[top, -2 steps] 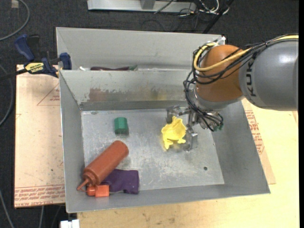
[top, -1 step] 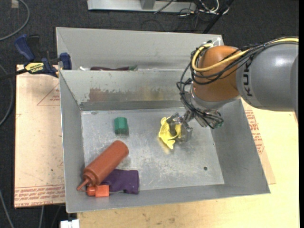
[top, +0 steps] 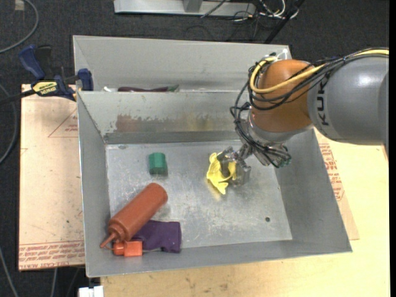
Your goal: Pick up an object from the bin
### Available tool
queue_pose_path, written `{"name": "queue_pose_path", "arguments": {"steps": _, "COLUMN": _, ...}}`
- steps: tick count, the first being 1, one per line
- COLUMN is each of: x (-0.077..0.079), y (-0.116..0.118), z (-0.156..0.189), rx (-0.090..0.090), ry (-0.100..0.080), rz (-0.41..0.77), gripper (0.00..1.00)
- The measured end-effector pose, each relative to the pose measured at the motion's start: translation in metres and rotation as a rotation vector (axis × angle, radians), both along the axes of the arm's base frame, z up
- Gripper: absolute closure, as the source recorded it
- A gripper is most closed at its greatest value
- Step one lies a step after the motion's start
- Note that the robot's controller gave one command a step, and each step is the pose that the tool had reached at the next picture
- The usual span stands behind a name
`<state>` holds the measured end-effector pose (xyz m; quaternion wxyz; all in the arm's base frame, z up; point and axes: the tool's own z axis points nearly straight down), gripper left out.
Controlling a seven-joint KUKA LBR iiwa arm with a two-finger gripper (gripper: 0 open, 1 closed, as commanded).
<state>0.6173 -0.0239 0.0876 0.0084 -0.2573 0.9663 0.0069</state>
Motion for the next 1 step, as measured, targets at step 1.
{"name": "queue_pose_path", "arguments": {"steps": 1, "x": -0.0003, "y": 0.0000, "z": 0.0006, "rx": 0.000, "ry": 0.000, "rz": 0.001, "gripper": 1.00}}
